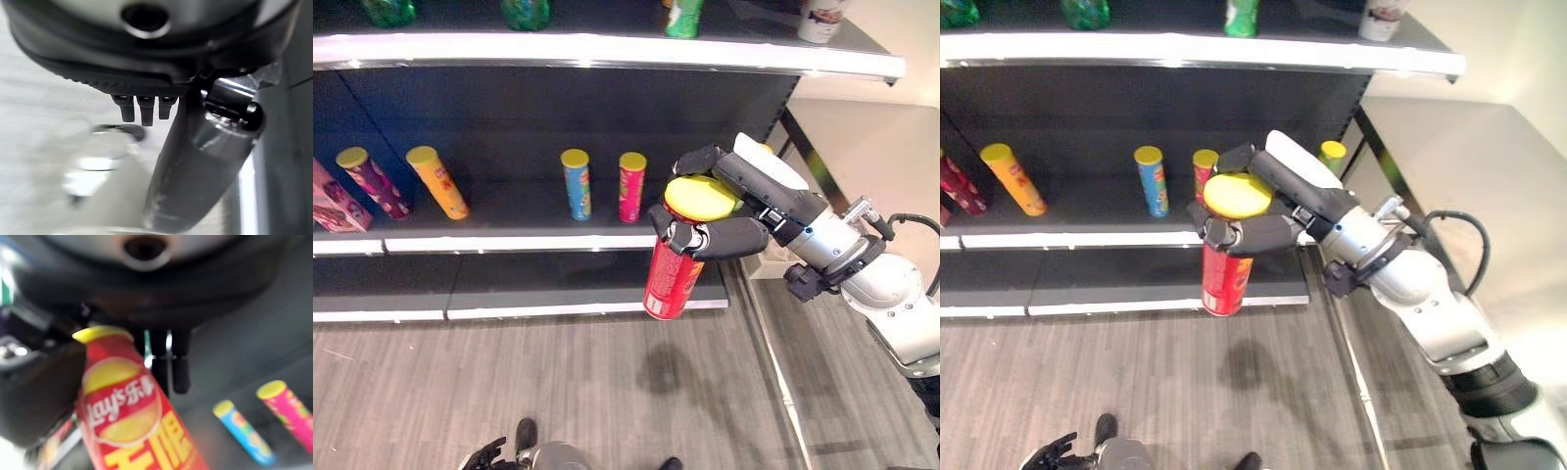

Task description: Put the goods on the table back onto the shelves and tidy them up.

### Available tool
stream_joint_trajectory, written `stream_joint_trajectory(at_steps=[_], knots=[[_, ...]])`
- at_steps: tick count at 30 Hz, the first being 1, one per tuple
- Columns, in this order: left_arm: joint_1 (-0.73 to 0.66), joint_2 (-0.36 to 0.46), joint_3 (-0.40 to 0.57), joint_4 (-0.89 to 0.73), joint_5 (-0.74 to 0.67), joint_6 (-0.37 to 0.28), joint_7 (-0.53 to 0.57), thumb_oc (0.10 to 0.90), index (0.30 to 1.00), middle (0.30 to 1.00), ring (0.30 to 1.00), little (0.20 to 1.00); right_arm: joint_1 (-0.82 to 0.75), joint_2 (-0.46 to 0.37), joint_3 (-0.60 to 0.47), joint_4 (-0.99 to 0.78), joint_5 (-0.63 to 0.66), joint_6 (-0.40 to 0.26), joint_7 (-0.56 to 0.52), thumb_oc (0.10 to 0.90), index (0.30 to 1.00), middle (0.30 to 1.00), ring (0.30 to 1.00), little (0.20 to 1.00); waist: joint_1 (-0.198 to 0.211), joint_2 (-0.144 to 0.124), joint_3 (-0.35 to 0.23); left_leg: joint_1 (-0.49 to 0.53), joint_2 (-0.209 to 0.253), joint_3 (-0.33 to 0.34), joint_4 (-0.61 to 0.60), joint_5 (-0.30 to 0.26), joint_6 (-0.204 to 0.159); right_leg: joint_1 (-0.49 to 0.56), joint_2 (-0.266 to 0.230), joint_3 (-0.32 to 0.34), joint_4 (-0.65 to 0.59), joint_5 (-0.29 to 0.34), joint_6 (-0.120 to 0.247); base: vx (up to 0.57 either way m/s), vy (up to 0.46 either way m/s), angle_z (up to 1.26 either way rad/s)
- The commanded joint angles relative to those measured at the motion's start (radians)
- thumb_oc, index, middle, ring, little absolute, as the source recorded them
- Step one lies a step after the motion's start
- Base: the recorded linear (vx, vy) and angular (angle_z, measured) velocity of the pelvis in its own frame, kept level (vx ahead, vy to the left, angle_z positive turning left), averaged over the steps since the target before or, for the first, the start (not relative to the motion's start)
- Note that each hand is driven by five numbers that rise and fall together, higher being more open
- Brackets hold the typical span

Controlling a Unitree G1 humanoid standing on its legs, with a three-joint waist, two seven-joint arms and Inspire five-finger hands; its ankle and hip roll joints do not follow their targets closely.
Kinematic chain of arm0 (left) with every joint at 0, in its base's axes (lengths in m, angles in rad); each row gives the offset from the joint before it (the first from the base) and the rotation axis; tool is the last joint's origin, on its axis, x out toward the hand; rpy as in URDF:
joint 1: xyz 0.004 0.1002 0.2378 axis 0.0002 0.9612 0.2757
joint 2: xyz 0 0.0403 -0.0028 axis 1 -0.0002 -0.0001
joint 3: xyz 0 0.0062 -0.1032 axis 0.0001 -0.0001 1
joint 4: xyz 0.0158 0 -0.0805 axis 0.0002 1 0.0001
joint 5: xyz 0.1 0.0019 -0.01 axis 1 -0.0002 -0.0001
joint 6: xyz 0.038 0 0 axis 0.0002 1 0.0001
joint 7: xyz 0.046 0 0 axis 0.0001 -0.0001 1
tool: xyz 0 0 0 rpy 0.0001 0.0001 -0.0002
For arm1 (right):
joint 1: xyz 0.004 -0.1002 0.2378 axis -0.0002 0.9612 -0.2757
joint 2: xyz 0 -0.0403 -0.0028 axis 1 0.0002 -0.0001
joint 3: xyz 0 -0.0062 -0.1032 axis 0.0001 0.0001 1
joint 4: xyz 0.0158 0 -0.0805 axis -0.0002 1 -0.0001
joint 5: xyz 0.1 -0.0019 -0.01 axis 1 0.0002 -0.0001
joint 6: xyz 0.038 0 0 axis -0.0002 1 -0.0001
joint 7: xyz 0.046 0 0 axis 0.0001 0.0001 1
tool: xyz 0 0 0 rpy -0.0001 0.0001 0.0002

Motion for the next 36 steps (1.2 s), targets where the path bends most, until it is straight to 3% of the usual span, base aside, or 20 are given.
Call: stream_joint_trajectory(at_steps=[1, 3, 4, 5, 6, 8, 9, 11, 12, 13, 14, 15, 18, 19, 22, 23, 27, 29, 30, 36], knots=[[-0.09, 0.097, -0.046, -0.098, 0.019, -0.056, -0.014, 0.8, 0.9, 0.9, 0.9, 0.9, -0.089, 0.022, -0.047, -0.064, -0.044, -0.058, -0.065, 0.4, 0.3, 0.3, 0.3, 0.3, 0.004, -0.096, -0.065, -0.005, -0.092, -0.03, 0.002, -0.09, 0.076, -0.049, -0.194, 0.144, -0.032, 0.095, 0.061, 0.01, 0.552, 0.45], [-0.109, 0.118, -0.061, -0.089, 0.06, -0.063, -0.013, 0.8, 0.9, 0.9, 0.9, 0.9, -0.058, 0.053, -0.073, -0.065, -0.095, -0.058, -0.091, 0.4, 0.3, 0.3, 0.3, 0.3, -0.006, -0.104, -0.055, -0.001, -0.172, -0.027, -0.002, -0.128, 0.122, -0.066, -0.278, 0.134, 0.037, 0.152, 0.066, 0.01, 0.445, 0.66], [-0.101, 0.125, -0.064, -0.092, 0.07, -0.066, -0.006, 0.8, 0.9, 0.9, 0.9, 0.9, -0.079, 0.062, -0.048, -0.053, -0.147, -0.063, -0.115, 0.4, 0.3, 0.3, 0.3, 0.3, -0.007, -0.097, -0.05, 0.016, -0.214, -0.026, -0.005, -0.163, 0.151, -0.079, -0.326, 0.149, 0.077, 0.238, 0.086, 0.0, 0.734, 0.63], [-0.084, 0.132, -0.042, -0.11, 0.052, -0.064, 0.002, 0.8, 0.9, 0.9, 0.9, 0.9, -0.113, 0.075, -0.017, -0.038, -0.183, -0.062, -0.127, 0.4, 0.3, 0.3, 0.3, 0.3, -0.012, -0.065, -0.028, 0.052, -0.238, 0.006, -0.038, -0.148, 0.173, -0.127, -0.322, 0.155, 0.161, 0.181, 0.049, 0.02, 0.553, 0.37], [-0.084, 0.132, -0.041, -0.11, 0.052, -0.064, 0.002, 0.8, 0.9, 0.9, 0.9, 0.9, -0.115, 0.075, -0.016, -0.037, -0.183, -0.062, -0.128, 0.4, 0.3, 0.3, 0.3, 0.3, -0.011, -0.065, -0.028, 0.053, -0.238, 0.007, -0.039, -0.148, 0.173, -0.13, -0.322, 0.158, 0.163, 0.179, 0.048, -0.1, 0.547, 0.25], [-0.091, 0.135, -0.034, -0.091, 0.044, -0.064, 0.004, 0.8, 0.9, 0.9, 0.9, 0.9, -0.119, 0.077, -0.005, -0.015, -0.191, -0.066, -0.128, 0.4, 0.3, 0.3, 0.3, 0.3, -0.042, -0.056, -0.008, 0.067, -0.272, 0.014, -0.078, -0.103, 0.193, -0.236, -0.189, 0.277, 0.255, 0.091, -0.016, -0.04, 0.296, 0.06], [-0.091, 0.135, -0.034, -0.091, 0.044, -0.064, 0.004, 0.8, 0.9, 0.9, 0.9, 0.9, -0.119, 0.077, -0.005, -0.015, -0.191, -0.066, -0.128, 0.4, 0.3, 0.3, 0.3, 0.3, -0.04, -0.056, -0.008, 0.067, -0.272, 0.016, -0.079, -0.103, 0.193, -0.238, -0.189, 0.279, 0.256, 0.09, -0.016, 0.04, 0.283, 0.17], [-0.064, 0.118, -0.002, -0.069, 0.036, -0.045, 0.006, 0.8, 0.9, 0.9, 0.9, 0.9, -0.151, 0.072, 0.036, -0.001, -0.212, -0.068, -0.128, 0.4, 0.3, 0.3, 0.3, 0.3, -0.022, -0.055, 0.004, 0.093, -0.308, 0.021, -0.112, -0.103, 0.201, -0.258, -0.03, 0.208, 0.251, -0.033, -0.041, 0.07, 0.272, 0.12], [-0.061, 0.11, -0.001, -0.064, 0.037, -0.041, 0.006, 0.8, 0.9, 0.9, 0.9, 0.9, -0.158, 0.068, 0.042, 0.008, -0.221, -0.063, -0.124, 0.4, 0.3, 0.3, 0.3, 0.3, -0.03, -0.066, 0.01, 0.08, -0.323, 0.024, -0.112, -0.086, 0.207, -0.275, 0.016, 0.214, 0.214, -0.02, -0.061, 0.02, 0.118, -0.05], [-0.061, 0.11, -0.001, -0.064, 0.037, -0.041, 0.006, 0.8, 0.9, 0.9, 0.9, 0.9, -0.158, 0.068, 0.043, 0.008, -0.221, -0.063, -0.124, 0.4, 0.3, 0.3, 0.3, 0.3, -0.03, -0.066, 0.01, 0.08, -0.322, 0.024, -0.112, -0.086, 0.207, -0.275, 0.016, 0.214, 0.214, -0.02, -0.061, -0.01, 0.043, 0.15], [-0.063, 0.099, 0.011, -0.03, 0.044, -0.039, 0.021, 0.8, 0.9, 0.9, 0.9, 0.9, -0.166, 0.057, 0.051, 0.02, -0.259, -0.067, -0.141, 0.4, 0.3, 0.3, 0.3, 0.3, -0.029, -0.091, 0.013, 0.076, -0.342, 0.015, -0.11, -0.094, 0.205, -0.259, 0.073, 0.28, 0.105, -0.018, -0.06, 0.05, -0.004, 0.51], [-0.053, 0.079, 0.016, -0.044, 0.034, -0.039, 0.017, 0.8, 0.9, 0.9, 0.9, 0.9, -0.159, 0.061, 0.051, 0.011, -0.278, -0.062, -0.133, 0.4, 0.3, 0.3, 0.3, 0.3, -0.021, -0.098, 0.009, 0.071, -0.348, 0.007, -0.107, -0.096, 0.206, -0.227, 0.072, 0.297, 0.056, -0.012, -0.053, 0.09, -0.04, 0.59], [-0.031, 0.042, 0.011, -0.053, 0.01, -0.04, 0.022, 0.8, 0.9, 0.9, 0.9, 0.9, -0.202, 0.098, 0.104, 0.056, -0.349, -0.058, -0.179, 0.4, 0.3, 0.3, 0.3, 0.3, 0.016, -0.106, -0.003, 0.019, -0.337, 0.037, -0.077, -0.093, 0.199, -0.177, 0.086, 0.272, -0.063, 0.018, -0.04, 0.04, -0.105, 0.03], [-0.043, 0.051, 0.004, -0.061, 0.006, -0.04, 0.024, 0.8, 0.9, 0.9, 0.9, 0.9, -0.23, 0.091, 0.111, 0.06, -0.398, -0.064, -0.203, 0.4, 0.3, 0.3, 0.3, 0.3, 0.017, -0.108, 0.018, -0.039, -0.329, 0.035, 0.032, -0.124, 0.191, -0.181, 0.079, 0.26, -0.063, 0.017, -0.047, -0.07, -0.078, 0.2], [-0.049, 0.052, -0.005, -0.079, -0.007, -0.041, 0.035, 0.8, 0.9, 0.9, 0.9, 0.9, -0.242, 0.109, 0.12, 0.072, -0.445, -0.063, -0.24, 0.4, 0.3, 0.3, 0.3, 0.3, 0.026, -0.108, 0.048, -0.106, -0.311, 0.028, 0.166, -0.15, 0.167, -0.166, 0.077, 0.236, -0.068, 0.006, -0.058, -0.07, -0.106, 0.4], [-0.051, 0.045, -0.017, -0.102, -0.038, -0.044, 0.05, 0.8, 0.9, 0.9, 0.9, 0.9, -0.269, 0.123, 0.146, 0.109, -0.514, -0.054, -0.283, 0.4, 0.3, 0.3, 0.3, 0.3, 0.051, -0.099, 0.082, -0.167, -0.298, -0.017, 0.253, -0.144, 0.14, -0.15, 0.08, 0.234, -0.075, -0.003, -0.065, -0.02, -0.003, 0.36], [-0.026, 0.044, -0.025, -0.136, -0.061, -0.053, 0.068, 0.8, 0.9, 0.9, 0.9, 0.9, -0.294, 0.146, 0.152, 0.147, -0.598, -0.037, -0.355, 0.4, 0.3, 0.3, 0.3, 0.3, 0.061, -0.072, 0.079, -0.177, -0.231, -0.077, 0.068, -0.055, 0.127, -0.161, 0.076, 0.247, -0.085, 0.003, -0.036, 0.09, 0.097, 0.09], [-0.011, 0.043, -0.024, -0.147, -0.068, -0.052, 0.07, 0.8, 0.9, 0.9, 0.9, 0.9, -0.307, 0.157, 0.162, 0.158, -0.621, -0.033, -0.366, 0.4, 0.3, 0.3, 0.3, 0.3, 0.062, -0.055, 0.069, -0.152, -0.232, -0.087, -0.016, -0.037, 0.131, -0.17, 0.078, 0.26, -0.083, 0.001, -0.031, 0.08, 0.147, -0.16], [-0.006, 0.046, -0.025, -0.141, -0.06, -0.053, 0.069, 0.8, 0.9, 0.9, 0.9, 0.9, -0.306, 0.158, 0.143, 0.177, -0.657, -0.019, -0.386, 0.4, 0.3, 0.3, 0.3, 0.3, 0.05, -0.033, 0.062, -0.123, -0.23, -0.054, -0.091, -0.012, 0.126, -0.177, 0.069, 0.262, -0.077, 0.002, -0.027, 0.07, 0.18, -0.32], [-0.001, 0.074, -0.038, -0.164, -0.047, -0.067, 0.066, 0.8, 0.9, 0.9, 0.9, 0.9, -0.316, 0.159, 0.138, 0.193, -0.692, 0.002, -0.43, 0.4, 0.3, 0.3, 0.3, 0.3, 0.053, -0.013, 0.072, -0.109, -0.281, -0.031, -0.112, -0.012, 0.155, -0.232, 0.024, 0.306, -0.048, 0.023, -0.02, 0.03, 0.136, -0.2]])
